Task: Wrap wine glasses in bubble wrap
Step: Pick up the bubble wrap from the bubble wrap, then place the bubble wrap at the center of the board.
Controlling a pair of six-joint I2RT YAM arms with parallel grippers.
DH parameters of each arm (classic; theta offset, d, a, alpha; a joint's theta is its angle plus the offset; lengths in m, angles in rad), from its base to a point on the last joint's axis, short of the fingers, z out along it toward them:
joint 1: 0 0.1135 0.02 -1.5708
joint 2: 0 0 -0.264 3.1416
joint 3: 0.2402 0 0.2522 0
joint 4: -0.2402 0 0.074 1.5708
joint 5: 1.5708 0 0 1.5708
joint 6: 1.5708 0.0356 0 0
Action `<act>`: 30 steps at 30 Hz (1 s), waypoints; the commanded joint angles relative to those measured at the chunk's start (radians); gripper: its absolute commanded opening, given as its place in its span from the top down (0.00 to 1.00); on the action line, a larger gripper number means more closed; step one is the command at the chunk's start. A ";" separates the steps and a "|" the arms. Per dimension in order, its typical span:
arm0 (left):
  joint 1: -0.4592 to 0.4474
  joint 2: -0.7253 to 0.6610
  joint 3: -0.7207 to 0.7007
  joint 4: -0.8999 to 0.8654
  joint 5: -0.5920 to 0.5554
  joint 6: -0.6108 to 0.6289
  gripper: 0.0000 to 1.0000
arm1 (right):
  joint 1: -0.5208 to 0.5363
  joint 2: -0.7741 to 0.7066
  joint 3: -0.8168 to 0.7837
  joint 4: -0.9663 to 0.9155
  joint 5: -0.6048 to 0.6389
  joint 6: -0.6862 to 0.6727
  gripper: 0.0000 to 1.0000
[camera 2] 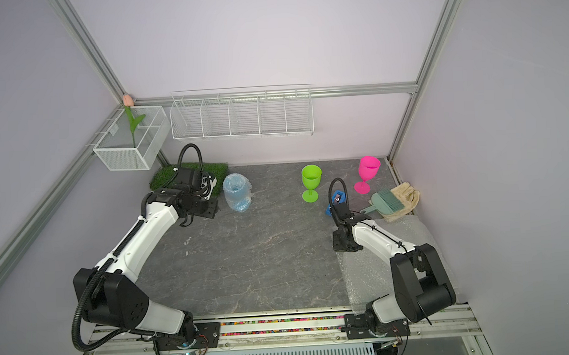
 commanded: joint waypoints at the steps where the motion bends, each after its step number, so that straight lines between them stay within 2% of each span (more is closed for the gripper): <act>1: -0.002 0.011 0.034 -0.009 0.008 0.021 0.53 | -0.004 -0.067 0.018 -0.078 0.084 0.016 0.93; 6: -0.002 0.000 0.038 -0.006 0.006 0.014 0.53 | -0.003 -0.173 0.091 -0.183 0.121 0.010 0.93; 10: -0.002 -0.016 0.037 -0.002 0.012 0.014 0.53 | 0.022 -0.223 0.170 -0.296 0.082 0.038 0.93; 16: -0.002 -0.074 0.016 0.036 0.016 0.014 0.53 | 0.173 -0.252 0.278 -0.385 -0.017 0.156 0.93; 19: -0.003 -0.093 -0.004 0.056 0.034 0.018 0.53 | 0.265 -0.229 0.305 -0.331 -0.102 0.238 0.93; 23: -0.011 -0.098 0.006 0.050 0.048 0.014 0.53 | 0.383 -0.148 0.347 -0.143 -0.225 0.357 0.93; 26: -0.031 -0.092 0.023 0.039 0.069 0.014 0.55 | 0.442 -0.067 0.393 0.021 -0.297 0.422 0.93; 30: -0.093 -0.096 0.037 0.026 0.037 0.012 0.55 | 0.490 0.070 0.469 0.208 -0.393 0.502 0.93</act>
